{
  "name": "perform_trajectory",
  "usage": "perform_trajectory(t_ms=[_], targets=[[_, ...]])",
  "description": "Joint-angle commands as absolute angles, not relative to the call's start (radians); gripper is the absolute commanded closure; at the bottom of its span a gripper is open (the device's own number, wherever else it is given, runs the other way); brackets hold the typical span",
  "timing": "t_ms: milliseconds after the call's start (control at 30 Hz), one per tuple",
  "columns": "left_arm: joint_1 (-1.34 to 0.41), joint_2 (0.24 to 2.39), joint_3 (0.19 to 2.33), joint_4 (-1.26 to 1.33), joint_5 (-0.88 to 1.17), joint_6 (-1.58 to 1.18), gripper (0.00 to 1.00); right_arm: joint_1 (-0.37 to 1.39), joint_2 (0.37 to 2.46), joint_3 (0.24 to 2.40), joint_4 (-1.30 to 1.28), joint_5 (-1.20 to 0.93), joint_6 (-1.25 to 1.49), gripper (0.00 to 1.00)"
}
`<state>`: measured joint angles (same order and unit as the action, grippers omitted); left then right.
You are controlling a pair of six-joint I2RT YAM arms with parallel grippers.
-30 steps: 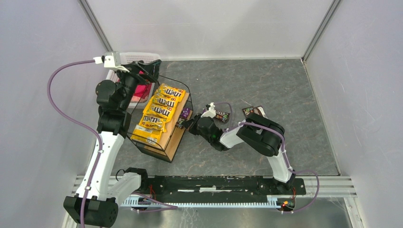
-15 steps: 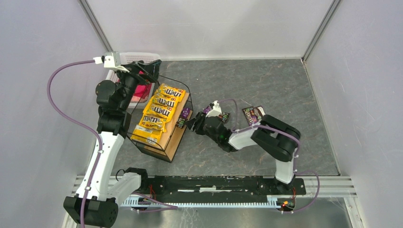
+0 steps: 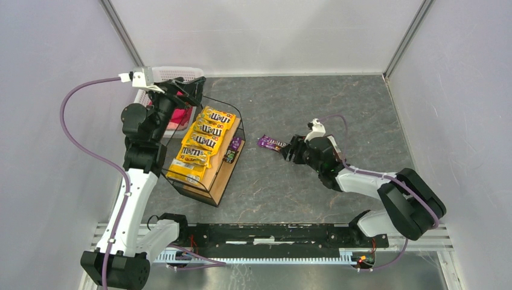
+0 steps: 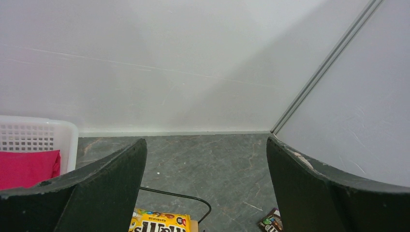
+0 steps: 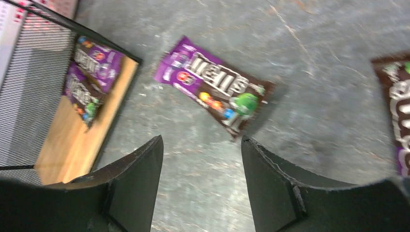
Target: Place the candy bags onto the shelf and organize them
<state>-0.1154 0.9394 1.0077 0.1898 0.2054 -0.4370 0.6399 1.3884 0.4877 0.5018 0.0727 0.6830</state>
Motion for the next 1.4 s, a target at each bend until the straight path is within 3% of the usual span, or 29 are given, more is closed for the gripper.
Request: perform_trajectory(t_ms=[0, 400, 667, 800, 1000, 1067, 1367], targets=[[-0.121, 0.944, 1.008, 0.235, 0.228, -0.482, 0.01, 0.552, 1.414, 0.460, 0.529, -0.083, 0.697, 0.33], [-0.123, 0.955, 1.009, 0.238, 0.240, -0.492, 0.01, 0.405, 1.687, 0.487, 0.777, -0.265, 0.862, 0.39], [-0.120, 0.962, 1.012, 0.238, 0.250, -0.498, 0.02, 0.393, 1.832, 0.528, 0.861, -0.305, 0.930, 0.49], [-0.116, 0.963, 1.014, 0.238, 0.253, -0.502, 0.02, 0.394, 1.862, 0.548, 0.832, -0.299, 0.925, 0.59], [-0.112, 0.972, 1.010, 0.245, 0.261, -0.509, 0.03, 0.394, 1.839, 0.543, 0.836, -0.305, 0.905, 0.90], [-0.112, 0.972, 1.008, 0.247, 0.262, -0.510, 0.03, 0.394, 1.820, 0.529, 0.866, -0.330, 0.913, 0.96], [-0.113, 0.974, 1.002, 0.251, 0.258, -0.511, 0.03, 0.399, 1.629, 0.382, 0.986, -0.449, 0.988, 1.00]])
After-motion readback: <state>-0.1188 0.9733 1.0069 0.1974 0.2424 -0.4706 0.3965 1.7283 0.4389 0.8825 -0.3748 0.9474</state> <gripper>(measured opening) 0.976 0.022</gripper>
